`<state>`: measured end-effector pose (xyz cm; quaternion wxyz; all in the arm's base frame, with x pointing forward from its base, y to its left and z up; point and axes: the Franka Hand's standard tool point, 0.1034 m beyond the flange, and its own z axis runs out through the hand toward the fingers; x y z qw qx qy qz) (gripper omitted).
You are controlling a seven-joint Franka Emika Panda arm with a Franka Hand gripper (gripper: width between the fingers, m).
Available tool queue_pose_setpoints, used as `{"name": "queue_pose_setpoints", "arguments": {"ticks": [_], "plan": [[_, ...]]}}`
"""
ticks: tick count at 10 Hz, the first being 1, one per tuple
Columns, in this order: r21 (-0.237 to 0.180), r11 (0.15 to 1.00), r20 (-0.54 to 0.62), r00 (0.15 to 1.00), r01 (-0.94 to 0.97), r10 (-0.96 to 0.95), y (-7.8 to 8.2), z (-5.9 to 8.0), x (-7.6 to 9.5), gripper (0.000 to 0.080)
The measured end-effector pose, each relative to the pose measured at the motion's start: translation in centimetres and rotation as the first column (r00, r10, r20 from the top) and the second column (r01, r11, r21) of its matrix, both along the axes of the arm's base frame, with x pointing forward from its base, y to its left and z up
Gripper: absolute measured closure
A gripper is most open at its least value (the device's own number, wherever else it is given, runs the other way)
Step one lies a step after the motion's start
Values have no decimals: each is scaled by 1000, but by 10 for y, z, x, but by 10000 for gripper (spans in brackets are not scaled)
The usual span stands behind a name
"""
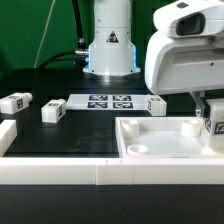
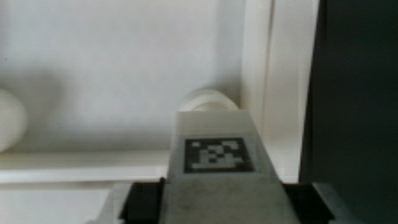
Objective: Assemble one leg
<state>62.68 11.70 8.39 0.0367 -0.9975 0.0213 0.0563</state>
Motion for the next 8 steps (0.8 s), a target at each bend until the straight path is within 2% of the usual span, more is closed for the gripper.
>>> {"name": "queue_pose_setpoints", "arguments": {"ticks": [2, 4, 6, 8], "plan": [[-35, 962, -9, 963, 270, -271, 1, 0, 0, 508], [-70, 849, -12, 851, 523, -525, 1, 0, 0, 508], [-107, 665, -4, 669, 739, -744, 1, 0, 0, 508], [-134, 481, 16, 487, 866, -873, 2, -1, 0, 508]]}}
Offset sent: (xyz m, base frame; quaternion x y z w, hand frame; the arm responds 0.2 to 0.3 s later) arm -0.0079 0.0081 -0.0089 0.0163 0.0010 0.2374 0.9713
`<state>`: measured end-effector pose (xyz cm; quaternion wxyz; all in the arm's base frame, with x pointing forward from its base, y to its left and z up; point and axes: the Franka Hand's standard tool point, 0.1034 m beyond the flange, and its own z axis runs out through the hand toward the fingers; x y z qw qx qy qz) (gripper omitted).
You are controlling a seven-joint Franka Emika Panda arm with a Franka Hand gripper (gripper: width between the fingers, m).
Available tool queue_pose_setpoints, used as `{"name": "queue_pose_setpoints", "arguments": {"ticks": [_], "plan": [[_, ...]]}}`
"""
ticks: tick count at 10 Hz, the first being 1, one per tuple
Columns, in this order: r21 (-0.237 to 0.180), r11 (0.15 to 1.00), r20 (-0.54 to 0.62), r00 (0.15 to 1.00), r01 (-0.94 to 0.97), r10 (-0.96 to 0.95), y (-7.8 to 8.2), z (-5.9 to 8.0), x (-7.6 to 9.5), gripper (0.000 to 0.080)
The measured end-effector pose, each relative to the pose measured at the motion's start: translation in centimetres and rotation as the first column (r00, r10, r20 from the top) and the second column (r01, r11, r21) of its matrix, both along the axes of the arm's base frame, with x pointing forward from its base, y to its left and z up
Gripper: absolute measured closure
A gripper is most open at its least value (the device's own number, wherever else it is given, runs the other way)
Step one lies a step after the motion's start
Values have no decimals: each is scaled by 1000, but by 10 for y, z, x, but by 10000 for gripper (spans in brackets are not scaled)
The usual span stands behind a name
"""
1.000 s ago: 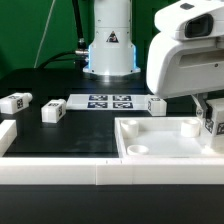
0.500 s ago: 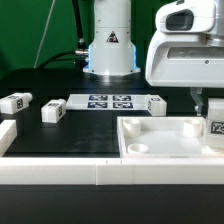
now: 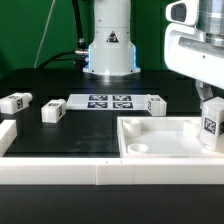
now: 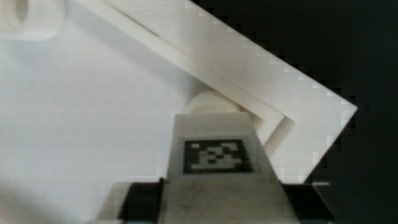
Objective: Assemble one leg
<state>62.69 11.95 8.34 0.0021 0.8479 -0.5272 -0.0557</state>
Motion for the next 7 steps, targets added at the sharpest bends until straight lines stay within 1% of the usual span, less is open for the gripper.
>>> {"name": "queue_pose_setpoints", "arguments": {"ticks": [1, 3, 4, 5, 6, 7], "plan": [[-13, 993, -4, 993, 121, -121, 0, 0, 0, 508], [-11, 982, -10, 982, 190, -191, -1, 0, 0, 508], [-10, 984, -9, 984, 179, -179, -1, -1, 0, 427], [-10, 984, -10, 984, 179, -179, -1, -1, 0, 278], [-2, 996, -3, 996, 88, -88, -1, -1, 1, 278], [10, 999, 4, 999, -46, 46, 0, -2, 0, 177]]}}
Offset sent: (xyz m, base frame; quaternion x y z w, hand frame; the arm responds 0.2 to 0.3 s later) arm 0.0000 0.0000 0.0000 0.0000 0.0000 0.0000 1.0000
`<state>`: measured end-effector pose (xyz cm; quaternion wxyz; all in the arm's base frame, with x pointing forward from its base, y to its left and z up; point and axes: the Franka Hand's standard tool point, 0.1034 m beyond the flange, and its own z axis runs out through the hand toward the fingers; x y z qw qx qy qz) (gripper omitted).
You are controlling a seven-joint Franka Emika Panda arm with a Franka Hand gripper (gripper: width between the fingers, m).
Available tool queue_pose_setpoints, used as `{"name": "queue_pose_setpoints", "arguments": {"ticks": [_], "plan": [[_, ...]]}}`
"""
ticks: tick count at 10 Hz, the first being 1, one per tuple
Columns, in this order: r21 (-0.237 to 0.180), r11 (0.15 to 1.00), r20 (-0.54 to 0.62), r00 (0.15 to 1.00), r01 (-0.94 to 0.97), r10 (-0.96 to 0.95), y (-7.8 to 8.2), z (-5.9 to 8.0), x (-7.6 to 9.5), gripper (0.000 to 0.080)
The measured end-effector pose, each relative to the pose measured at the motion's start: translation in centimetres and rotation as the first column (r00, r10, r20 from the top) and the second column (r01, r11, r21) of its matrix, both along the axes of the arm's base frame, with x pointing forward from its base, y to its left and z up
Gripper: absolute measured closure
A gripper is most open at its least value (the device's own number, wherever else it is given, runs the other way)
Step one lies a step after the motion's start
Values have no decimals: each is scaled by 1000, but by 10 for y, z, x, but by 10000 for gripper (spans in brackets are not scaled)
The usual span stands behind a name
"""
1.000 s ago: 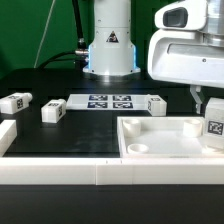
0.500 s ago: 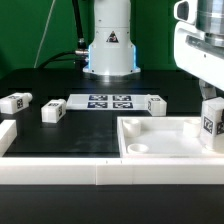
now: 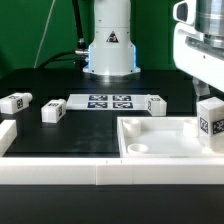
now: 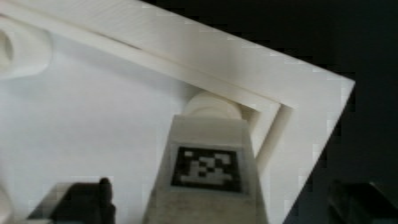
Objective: Assemble one leg
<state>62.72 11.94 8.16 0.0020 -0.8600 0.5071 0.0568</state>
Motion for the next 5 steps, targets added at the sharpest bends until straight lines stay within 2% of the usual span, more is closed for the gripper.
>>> {"name": "queue_pose_setpoints", "arguments": {"ticks": [3, 5], "plan": [[28, 935, 32, 935, -355, 354, -2, 0, 1, 154], [36, 875, 44, 875, -483, 481, -2, -1, 1, 150]]}}
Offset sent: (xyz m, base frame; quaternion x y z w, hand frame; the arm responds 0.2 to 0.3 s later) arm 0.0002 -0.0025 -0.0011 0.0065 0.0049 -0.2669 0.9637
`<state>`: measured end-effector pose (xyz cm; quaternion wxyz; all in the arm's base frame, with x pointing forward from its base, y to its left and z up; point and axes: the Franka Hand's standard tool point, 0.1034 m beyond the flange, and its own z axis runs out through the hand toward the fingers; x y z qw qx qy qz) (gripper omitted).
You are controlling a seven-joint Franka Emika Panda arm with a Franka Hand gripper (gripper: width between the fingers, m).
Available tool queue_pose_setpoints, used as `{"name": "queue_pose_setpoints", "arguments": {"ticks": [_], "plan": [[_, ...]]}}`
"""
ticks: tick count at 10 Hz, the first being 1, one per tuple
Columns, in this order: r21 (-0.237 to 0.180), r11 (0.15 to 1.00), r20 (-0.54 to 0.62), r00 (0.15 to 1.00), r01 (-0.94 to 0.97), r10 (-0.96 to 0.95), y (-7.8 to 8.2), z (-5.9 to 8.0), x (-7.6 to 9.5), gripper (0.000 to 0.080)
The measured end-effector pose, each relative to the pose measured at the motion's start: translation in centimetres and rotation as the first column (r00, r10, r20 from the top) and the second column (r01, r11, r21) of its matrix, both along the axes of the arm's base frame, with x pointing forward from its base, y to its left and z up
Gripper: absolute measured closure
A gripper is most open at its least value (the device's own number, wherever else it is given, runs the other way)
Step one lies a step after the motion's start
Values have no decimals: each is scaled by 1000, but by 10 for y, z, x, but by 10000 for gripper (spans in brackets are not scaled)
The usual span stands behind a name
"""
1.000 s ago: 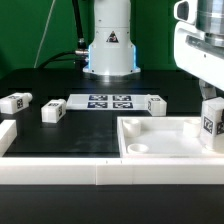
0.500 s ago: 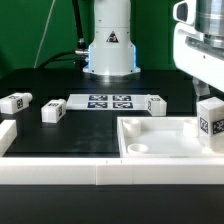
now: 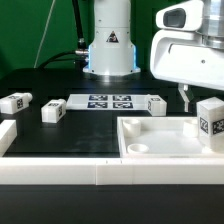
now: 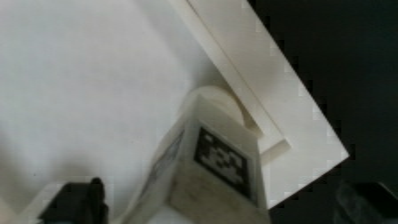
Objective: Assemble one leg
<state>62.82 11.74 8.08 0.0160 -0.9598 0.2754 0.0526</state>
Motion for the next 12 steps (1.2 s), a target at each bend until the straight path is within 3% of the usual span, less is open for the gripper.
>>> {"name": "queue_pose_setpoints", "arguments": {"ticks": [3, 5, 8, 9, 10, 11, 12], "plan": [[19, 965, 17, 965, -263, 262, 0, -1, 0, 150], [25, 884, 33, 884, -467, 466, -2, -1, 0, 150], [29, 840, 40, 840, -542, 541, -3, -1, 0, 191], [29, 840, 40, 840, -542, 541, -3, -1, 0, 370], [29, 840, 40, 840, -542, 541, -3, -1, 0, 370], [29, 840, 40, 840, -542, 541, -3, -1, 0, 511], [29, 840, 40, 840, -542, 541, -3, -1, 0, 509]]}}
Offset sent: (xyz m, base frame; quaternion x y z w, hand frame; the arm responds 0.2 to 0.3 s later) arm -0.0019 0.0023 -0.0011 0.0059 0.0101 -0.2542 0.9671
